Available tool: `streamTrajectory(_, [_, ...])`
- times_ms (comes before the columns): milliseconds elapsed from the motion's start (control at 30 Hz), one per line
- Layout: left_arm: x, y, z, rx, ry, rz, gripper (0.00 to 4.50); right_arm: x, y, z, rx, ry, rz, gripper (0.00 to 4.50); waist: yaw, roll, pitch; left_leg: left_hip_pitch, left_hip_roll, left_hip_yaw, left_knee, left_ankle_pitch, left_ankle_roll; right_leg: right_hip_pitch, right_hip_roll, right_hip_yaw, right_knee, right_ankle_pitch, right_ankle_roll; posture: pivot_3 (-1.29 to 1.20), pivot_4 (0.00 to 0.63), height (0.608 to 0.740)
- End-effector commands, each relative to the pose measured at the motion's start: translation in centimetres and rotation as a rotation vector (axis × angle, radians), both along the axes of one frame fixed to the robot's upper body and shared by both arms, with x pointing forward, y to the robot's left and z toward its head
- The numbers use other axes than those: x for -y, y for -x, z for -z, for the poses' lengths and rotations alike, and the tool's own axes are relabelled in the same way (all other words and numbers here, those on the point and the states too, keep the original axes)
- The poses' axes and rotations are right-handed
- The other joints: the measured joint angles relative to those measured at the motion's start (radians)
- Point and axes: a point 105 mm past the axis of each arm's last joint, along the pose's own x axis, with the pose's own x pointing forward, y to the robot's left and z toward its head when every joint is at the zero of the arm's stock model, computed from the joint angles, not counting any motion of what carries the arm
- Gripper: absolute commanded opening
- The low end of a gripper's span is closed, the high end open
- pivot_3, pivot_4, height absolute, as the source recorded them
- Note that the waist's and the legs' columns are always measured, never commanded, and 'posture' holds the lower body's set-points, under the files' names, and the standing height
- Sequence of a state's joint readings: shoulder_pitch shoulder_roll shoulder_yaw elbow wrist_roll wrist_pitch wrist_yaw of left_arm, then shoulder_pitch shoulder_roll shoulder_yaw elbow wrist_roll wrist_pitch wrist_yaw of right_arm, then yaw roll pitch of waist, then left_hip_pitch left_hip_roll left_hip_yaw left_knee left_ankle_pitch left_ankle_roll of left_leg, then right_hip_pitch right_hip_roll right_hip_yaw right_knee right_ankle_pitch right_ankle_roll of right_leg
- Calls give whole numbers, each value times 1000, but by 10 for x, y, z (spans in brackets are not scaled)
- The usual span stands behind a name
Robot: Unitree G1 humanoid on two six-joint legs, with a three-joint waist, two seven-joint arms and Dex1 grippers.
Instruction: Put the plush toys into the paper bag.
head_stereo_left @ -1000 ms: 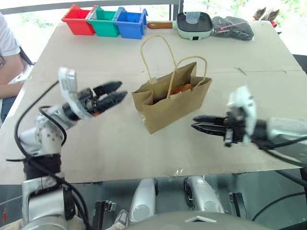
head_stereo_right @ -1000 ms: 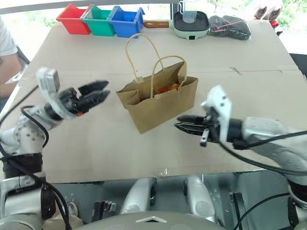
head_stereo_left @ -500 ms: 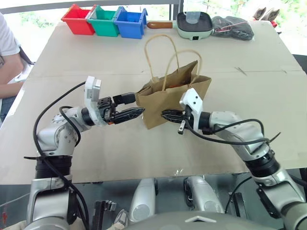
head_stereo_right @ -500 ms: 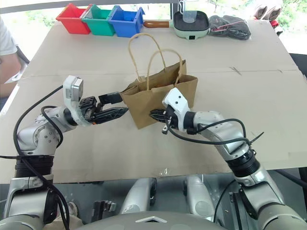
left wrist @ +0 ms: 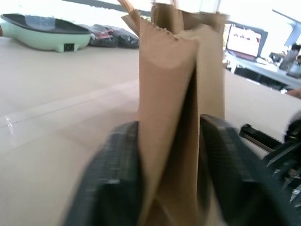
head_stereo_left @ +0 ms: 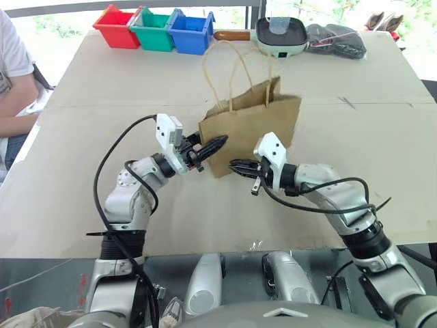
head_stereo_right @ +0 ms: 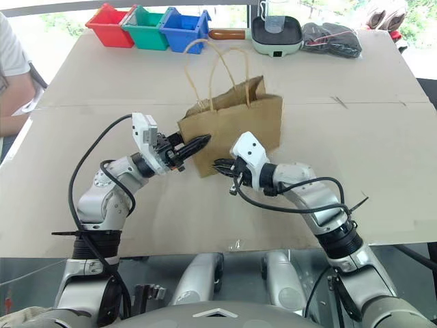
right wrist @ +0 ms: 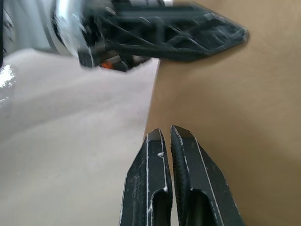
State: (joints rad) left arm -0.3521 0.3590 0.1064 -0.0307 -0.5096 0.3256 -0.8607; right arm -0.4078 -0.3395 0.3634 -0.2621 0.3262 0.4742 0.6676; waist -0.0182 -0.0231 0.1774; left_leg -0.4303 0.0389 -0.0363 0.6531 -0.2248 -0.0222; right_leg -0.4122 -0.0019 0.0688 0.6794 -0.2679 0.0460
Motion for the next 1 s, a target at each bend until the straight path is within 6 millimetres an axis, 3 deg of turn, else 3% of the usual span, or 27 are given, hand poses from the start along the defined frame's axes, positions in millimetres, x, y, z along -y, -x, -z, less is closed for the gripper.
streamTrajectory(33, [-3, 1, -24, 77, 76, 26, 289, 26, 6, -24, 108, -44, 64, 0, 1, 0, 0, 0, 0, 0, 0, 0, 0, 0, 0, 0, 0, 0, 0, 0, 150, 740])
streamTrajectory(67, [-5, 2, -27, 88, 77, 52, 33, 36, 10, -27, 104, -54, 85, 508, 6, 0, 0, 0, 0, 0, 0, 0, 0, 0, 0, 0, 0, 0, 0, 0, 150, 740])
streamTrajectory(100, [-6, 4, -28, 95, 68, 83, 0, 43, 15, -28, 110, -51, 98, 670, 6, 0, 0, 0, 0, -1, 0, 0, 0, 0, 0, 0, 0, 0, 0, 0, 150, 740])
streamTrajectory(233, [-10, 9, -26, 178, -124, 316, 0, 76, 33, -31, 131, -14, 162, 2590, 2, 0, 0, 0, -1, 0, 0, 0, 0, 1, 0, -1, 0, 0, 0, 0, 150, 740])
streamTrajectory(300, [-18, 2, -29, 210, -212, 425, 0, 95, 42, -35, 127, -3, 203, 3564, 1, 0, 0, 1, 0, 0, 0, 0, 0, 1, 1, 0, 0, 0, 0, 0, 150, 740])
streamTrajectory(333, [-22, -2, -32, 201, -238, 478, 0, 103, 46, -37, 126, 6, 222, 3761, 1, 0, 0, 1, 0, 0, 0, 0, 0, 1, 1, 0, 0, 0, 0, 0, 150, 740])
streamTrajectory(500, [-24, -34, -29, 160, -369, 503, 0, 129, 58, -41, 115, 32, 304, 3761, 4, -1, -1, 0, -1, 0, 1, 0, 0, 2, 1, -1, -2, 0, 0, 0, 150, 740])
streamTrajectory(600, [-23, -46, -28, 137, -361, 468, 0, 134, 60, -41, 111, 45, 327, 3761, -3, -1, -1, 0, -1, 0, 1, 0, 0, 2, 1, 0, -1, 0, 0, 0, 150, 740])
streamTrajectory(733, [-26, -50, -28, 63, -266, 443, 1360, 138, 59, -48, 124, 52, 335, 3911, -9, -1, -1, 0, -1, -1, 1, 0, 0, 2, 2, 0, -1, 0, 0, 0, 150, 740])
streamTrajectory(800, [-33, -49, -33, 33, -220, 430, 2340, 140, 58, -52, 124, 49, 325, 3911, -14, -1, -1, 0, -1, -1, 1, 0, 0, 1, 2, 0, -1, 0, 0, 0, 150, 740])
streamTrajectory(900, [-52, -41, -37, -15, -169, 384, 3094, 148, 55, -57, 120, 51, 324, 3911, -19, -1, -1, 0, -1, -1, 1, 0, 0, 1, 2, -1, 0, 0, 0, 0, 150, 740])
streamTrajectory(1000, [-70, -25, -39, -42, -139, 305, 3094, 155, 56, -57, 103, 63, 315, 3911, -27, -1, -1, 1, 1, -1, 0, 0, 0, 1, 1, 0, 0, 0, 0, 0, 150, 740])
